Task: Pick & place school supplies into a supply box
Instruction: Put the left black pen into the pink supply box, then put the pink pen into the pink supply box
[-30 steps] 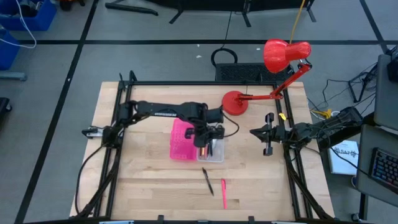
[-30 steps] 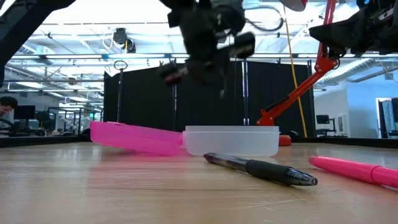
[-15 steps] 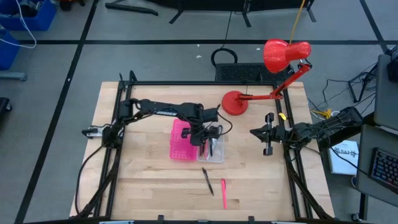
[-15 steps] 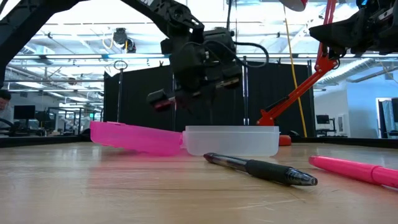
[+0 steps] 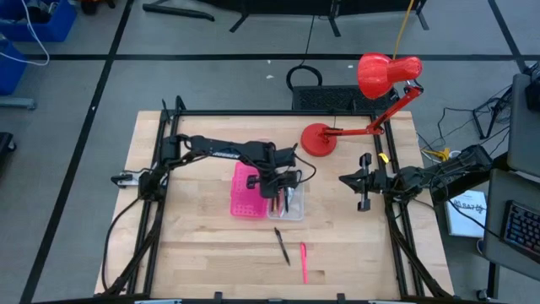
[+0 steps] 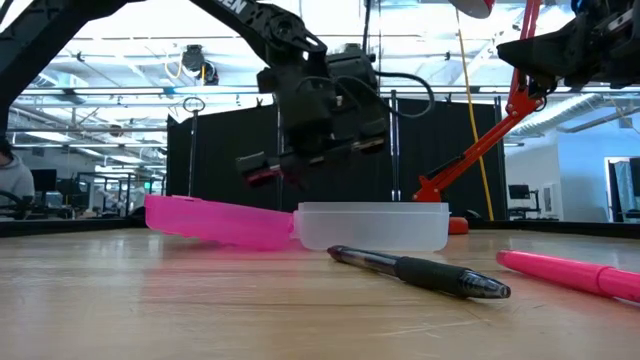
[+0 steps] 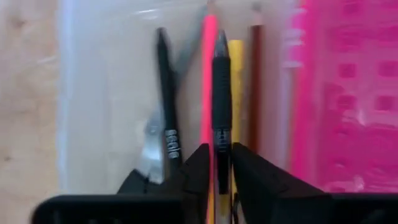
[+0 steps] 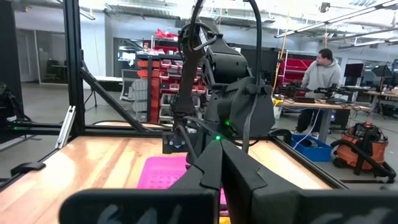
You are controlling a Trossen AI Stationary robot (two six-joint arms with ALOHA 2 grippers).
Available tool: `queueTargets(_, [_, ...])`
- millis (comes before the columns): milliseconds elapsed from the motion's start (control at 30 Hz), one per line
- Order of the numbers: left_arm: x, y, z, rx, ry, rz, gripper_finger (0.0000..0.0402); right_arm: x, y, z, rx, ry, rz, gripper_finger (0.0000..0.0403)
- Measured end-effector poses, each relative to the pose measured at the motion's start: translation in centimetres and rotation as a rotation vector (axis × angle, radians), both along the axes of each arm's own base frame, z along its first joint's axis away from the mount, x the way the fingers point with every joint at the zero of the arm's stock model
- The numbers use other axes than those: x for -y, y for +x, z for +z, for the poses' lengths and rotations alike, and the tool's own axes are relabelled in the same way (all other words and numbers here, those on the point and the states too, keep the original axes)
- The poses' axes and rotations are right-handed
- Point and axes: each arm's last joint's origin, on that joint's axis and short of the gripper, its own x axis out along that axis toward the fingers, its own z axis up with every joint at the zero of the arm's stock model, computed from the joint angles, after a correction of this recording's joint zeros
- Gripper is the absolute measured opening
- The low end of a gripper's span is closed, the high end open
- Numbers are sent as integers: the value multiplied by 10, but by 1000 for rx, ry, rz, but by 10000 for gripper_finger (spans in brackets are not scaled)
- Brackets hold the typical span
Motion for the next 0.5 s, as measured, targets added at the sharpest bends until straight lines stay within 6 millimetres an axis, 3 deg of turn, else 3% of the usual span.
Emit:
queueTargets(167, [6,1,0,-20,3,57,126,0,0,0,0,7,2,0])
queueTargets(300, [14,-1,7,-29,76,58,141,0,0,-1,-6,5,3,0])
queueTargets(367, [22,-6,23,-16,114,60,137,0,0,-1,-7,4,4,0])
queueTargets(500, [35,-33,82,19,169,119,113,0,0,-1,-7,4,4,0])
